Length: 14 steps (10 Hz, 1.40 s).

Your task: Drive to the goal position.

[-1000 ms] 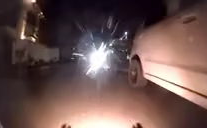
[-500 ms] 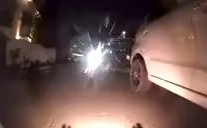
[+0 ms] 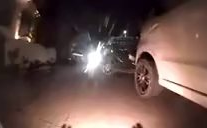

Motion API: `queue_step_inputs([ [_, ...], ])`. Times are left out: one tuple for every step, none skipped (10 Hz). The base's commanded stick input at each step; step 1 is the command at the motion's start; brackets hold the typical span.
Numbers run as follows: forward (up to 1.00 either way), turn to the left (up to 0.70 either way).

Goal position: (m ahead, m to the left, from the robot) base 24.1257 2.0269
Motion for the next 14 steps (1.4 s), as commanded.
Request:
queue_step_inputs([
  [0.60,0.00],
  [0.60,0.00],
  [0.60,0.00],
  [0.60,0.00],
  [0.60,0.00],
  [0.60,0.00],
  [0.60,0.00],
  [0.60,0.00],
  [0.60,0.00],
  [0.60,0.00],
  [0.60,0.00],
  [0.60,0.00],
  [0.60,0.00],
  [0.60,0.00],
])
